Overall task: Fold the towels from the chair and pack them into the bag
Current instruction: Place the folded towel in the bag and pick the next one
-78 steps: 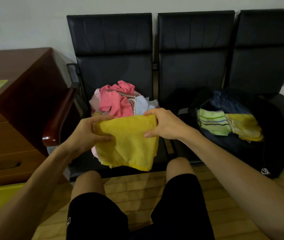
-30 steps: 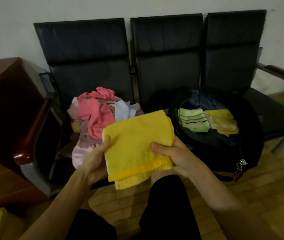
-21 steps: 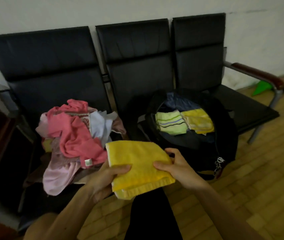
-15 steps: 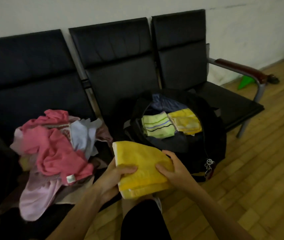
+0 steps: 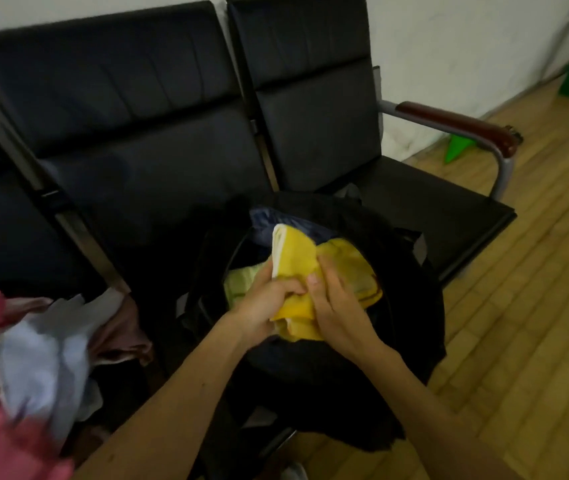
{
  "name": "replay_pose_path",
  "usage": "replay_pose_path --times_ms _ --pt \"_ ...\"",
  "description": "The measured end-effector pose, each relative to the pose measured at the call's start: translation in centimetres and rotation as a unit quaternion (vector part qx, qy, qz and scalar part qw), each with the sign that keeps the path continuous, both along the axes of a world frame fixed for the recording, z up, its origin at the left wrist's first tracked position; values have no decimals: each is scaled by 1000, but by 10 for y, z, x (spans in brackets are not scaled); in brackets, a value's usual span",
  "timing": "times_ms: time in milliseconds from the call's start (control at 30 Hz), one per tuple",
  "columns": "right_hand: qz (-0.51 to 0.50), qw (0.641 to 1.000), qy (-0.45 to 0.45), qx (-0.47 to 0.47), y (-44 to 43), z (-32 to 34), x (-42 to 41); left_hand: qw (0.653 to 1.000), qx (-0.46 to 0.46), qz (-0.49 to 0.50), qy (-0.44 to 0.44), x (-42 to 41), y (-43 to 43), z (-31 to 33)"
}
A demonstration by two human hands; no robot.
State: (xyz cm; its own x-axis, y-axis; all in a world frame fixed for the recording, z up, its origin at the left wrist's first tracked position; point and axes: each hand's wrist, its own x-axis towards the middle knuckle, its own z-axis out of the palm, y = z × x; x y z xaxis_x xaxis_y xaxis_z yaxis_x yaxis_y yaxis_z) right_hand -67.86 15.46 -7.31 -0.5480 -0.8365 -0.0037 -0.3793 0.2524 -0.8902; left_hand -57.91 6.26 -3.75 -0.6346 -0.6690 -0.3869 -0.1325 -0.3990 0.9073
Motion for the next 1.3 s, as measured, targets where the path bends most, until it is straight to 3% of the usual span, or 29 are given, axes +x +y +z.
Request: replay_pose_path --times_ms 67,167,267,333,433,633,767,867,933,1133,1300 --pt "-36 990 136 -19 -21 -3 -38 999 5 -7 34 -36 -26 -11" --pt "-67 947 314 16 -58 -25 -78 997 44 -1 58 -78 -60 -49" --pt "-15 913 387 126 -87 -70 -96 999 -30 -21 -38 -103 -63 -107" --pt "44 911 347 216 -95 -106 -108 992 -89 -30 -85 -109 -61 -140" --pt "48 915 310 255 -98 -135 -122 986 -134 6 -99 -109 -66 -169" --pt "55 932 221 280 -108 -142 -132 989 -106 38 -91 -110 -70 -178" --pt "70 934 189 295 -109 -118 -126 993 -70 -4 -90 -95 -72 -150" --pt "70 957 166 226 -107 -89 -106 989 -88 6 -117 -65 -80 -119" --pt "68 971 162 161 -100 -65 -81 977 -163 25 -138 -34 -89 -94" --pt "96 984 135 -72 -61 7 66 872 -438 96 -196 142 -71 7" --pt "193 976 27 -97 -33 1 190 831 -451 183 -269 282 -13 21"
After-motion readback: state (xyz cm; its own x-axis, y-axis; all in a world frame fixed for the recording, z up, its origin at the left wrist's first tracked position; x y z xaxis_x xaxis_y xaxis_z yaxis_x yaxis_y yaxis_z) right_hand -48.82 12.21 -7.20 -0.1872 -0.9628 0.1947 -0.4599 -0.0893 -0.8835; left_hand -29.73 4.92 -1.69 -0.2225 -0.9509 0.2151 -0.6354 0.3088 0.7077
